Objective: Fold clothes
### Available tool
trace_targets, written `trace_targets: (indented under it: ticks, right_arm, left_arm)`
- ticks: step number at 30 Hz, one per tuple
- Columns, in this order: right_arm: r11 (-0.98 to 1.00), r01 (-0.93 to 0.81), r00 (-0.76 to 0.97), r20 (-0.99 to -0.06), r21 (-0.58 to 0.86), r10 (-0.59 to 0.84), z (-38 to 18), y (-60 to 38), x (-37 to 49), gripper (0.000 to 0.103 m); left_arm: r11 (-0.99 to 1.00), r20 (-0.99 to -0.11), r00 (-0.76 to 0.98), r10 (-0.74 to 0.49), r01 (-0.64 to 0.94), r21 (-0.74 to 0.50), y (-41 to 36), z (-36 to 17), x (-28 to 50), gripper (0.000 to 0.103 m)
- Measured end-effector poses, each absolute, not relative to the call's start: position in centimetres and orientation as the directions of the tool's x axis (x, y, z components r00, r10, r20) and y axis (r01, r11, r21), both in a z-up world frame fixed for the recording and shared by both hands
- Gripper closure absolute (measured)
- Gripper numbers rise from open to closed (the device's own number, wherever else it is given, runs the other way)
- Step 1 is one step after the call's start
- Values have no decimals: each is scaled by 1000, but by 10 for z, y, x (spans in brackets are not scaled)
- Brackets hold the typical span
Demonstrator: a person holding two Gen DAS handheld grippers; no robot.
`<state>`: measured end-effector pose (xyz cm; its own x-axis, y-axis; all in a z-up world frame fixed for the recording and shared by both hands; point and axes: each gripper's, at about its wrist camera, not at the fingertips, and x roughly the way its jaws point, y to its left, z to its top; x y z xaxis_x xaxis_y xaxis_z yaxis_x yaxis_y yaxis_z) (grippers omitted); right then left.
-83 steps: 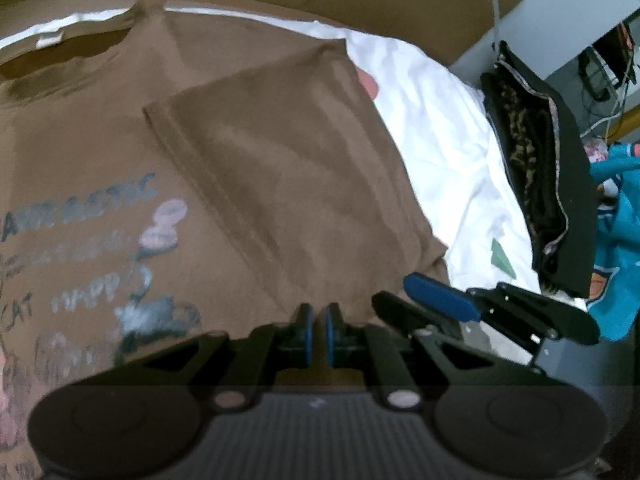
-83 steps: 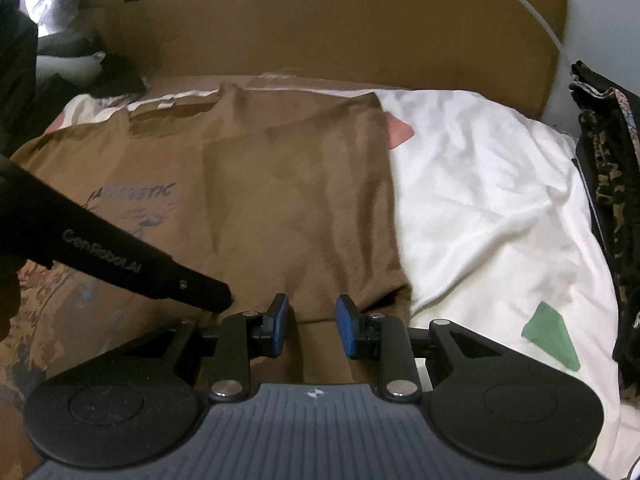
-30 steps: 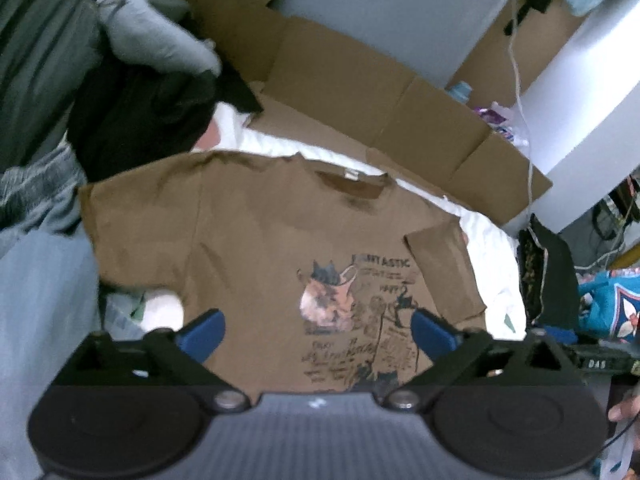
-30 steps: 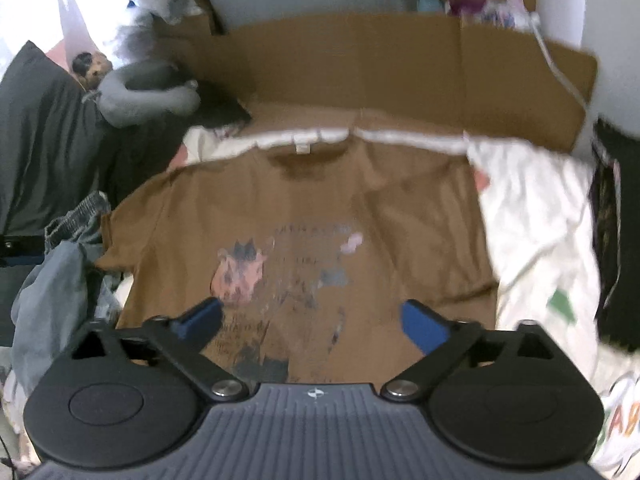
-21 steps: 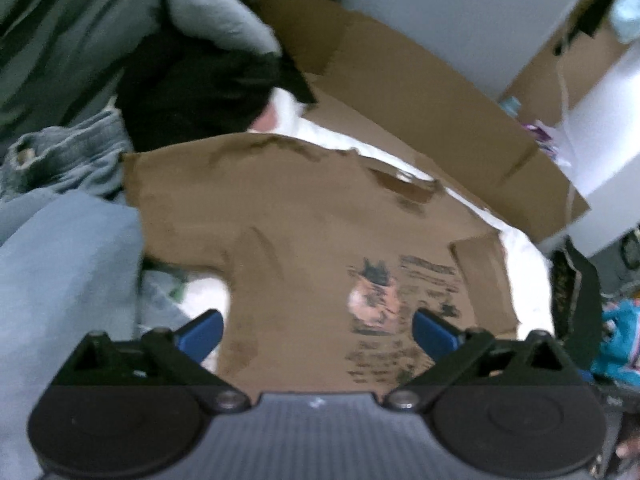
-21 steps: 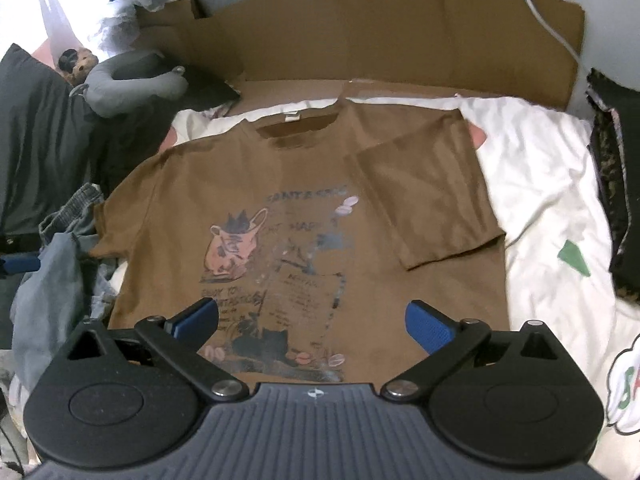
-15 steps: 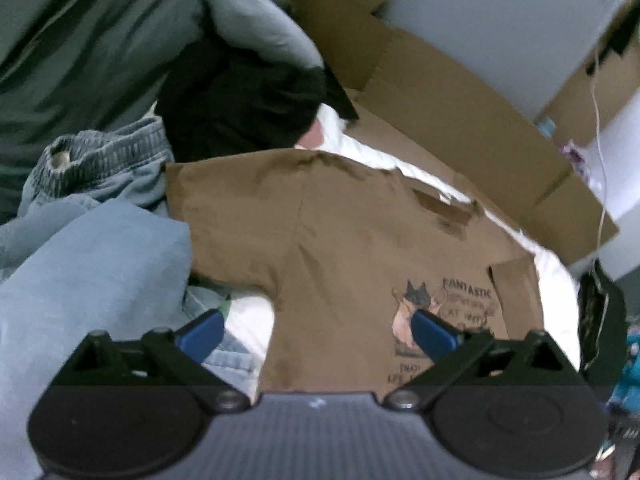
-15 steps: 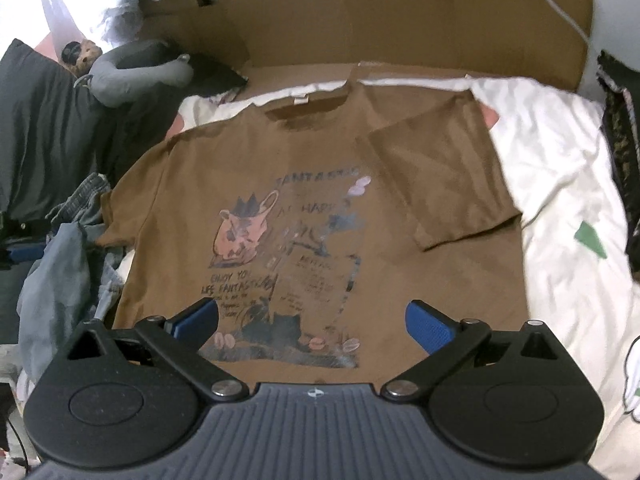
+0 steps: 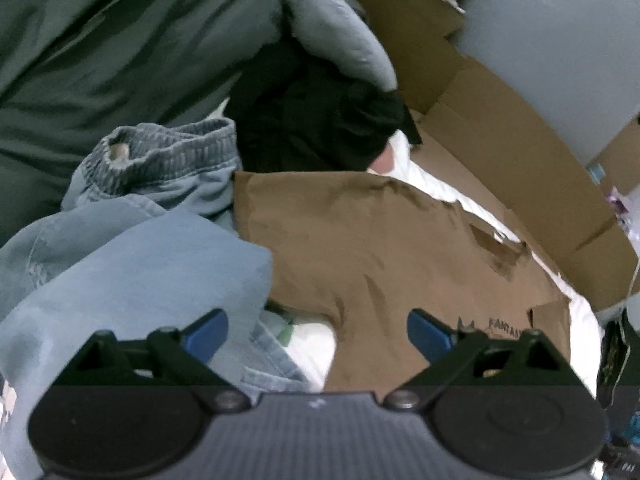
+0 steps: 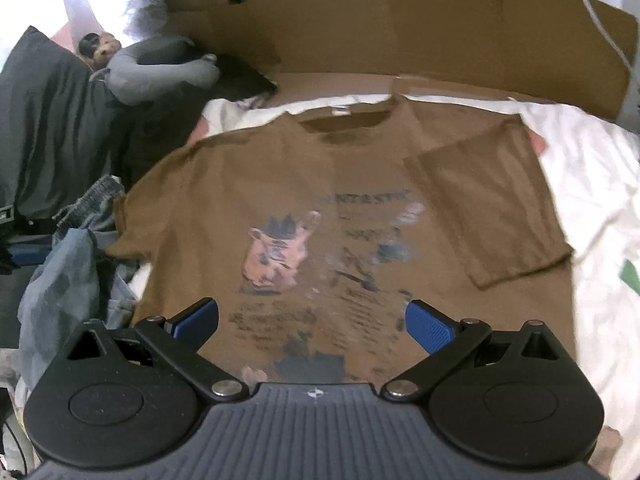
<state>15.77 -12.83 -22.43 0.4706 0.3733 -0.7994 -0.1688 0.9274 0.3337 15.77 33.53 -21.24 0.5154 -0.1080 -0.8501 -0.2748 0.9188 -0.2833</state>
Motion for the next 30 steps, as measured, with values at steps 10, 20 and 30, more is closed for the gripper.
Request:
trace_targets:
  ticks: [10,20,30]
  right_arm:
    - [905,-226,499,-755,361,425,-247,-83,165,0]
    - [897,-192,502,-745,399,439,-269,-77,166,8]
    - [901,-63,527,-753,429,395,-297,-94,165,8]
  left_arm:
    - [837,-843,515,-153,-387,-388,354,-239,175,32]
    - [718,-823,550,-140,-516,-467,342,-273,172,45]
    - [680,-827,560,-49,-588,-438,315,-312,180,45]
